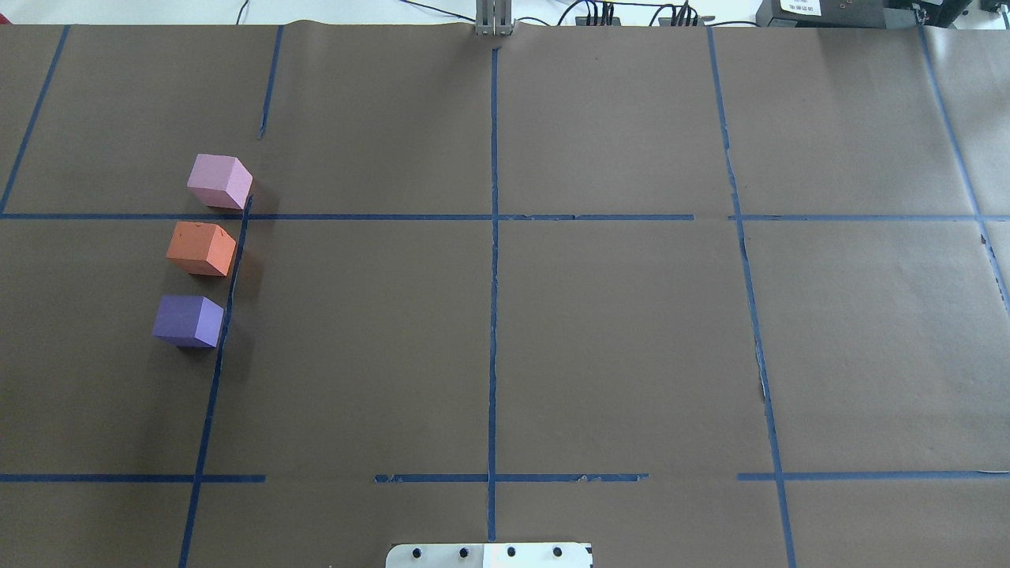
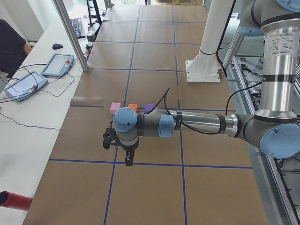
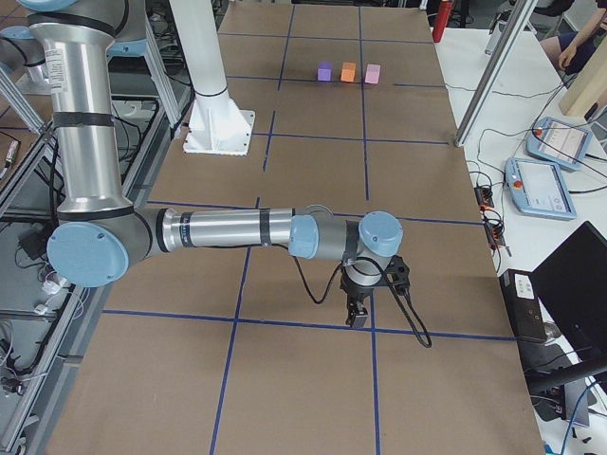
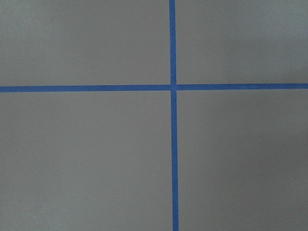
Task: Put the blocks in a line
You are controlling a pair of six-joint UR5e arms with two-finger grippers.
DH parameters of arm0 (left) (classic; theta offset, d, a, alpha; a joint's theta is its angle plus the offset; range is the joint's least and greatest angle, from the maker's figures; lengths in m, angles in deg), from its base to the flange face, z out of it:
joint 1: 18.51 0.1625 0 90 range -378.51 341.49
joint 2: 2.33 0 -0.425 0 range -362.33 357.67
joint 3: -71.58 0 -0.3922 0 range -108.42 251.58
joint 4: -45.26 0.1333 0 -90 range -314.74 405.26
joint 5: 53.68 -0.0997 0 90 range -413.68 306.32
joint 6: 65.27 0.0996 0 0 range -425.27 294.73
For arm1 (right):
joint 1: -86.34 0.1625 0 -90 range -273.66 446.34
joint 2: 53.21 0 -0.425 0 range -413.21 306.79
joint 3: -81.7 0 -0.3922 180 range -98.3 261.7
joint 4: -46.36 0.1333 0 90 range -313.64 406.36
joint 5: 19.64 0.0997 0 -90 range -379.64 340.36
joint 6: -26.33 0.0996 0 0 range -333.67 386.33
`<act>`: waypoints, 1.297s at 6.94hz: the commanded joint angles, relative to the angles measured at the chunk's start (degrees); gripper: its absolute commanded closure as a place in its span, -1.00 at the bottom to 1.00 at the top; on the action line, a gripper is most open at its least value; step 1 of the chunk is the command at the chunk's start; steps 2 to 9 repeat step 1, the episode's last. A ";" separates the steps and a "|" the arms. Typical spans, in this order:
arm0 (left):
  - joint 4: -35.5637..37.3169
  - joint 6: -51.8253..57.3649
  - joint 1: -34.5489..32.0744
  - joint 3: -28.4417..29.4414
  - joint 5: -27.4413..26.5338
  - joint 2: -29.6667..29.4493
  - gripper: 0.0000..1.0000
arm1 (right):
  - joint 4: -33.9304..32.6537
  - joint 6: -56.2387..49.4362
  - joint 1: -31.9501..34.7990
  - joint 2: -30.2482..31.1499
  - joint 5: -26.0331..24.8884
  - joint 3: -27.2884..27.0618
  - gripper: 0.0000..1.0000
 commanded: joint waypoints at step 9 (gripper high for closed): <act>0.07 0.10 0.00 0.10 0.00 1.66 -1.00 | 0.00 0.00 0.00 0.00 0.00 0.00 -1.00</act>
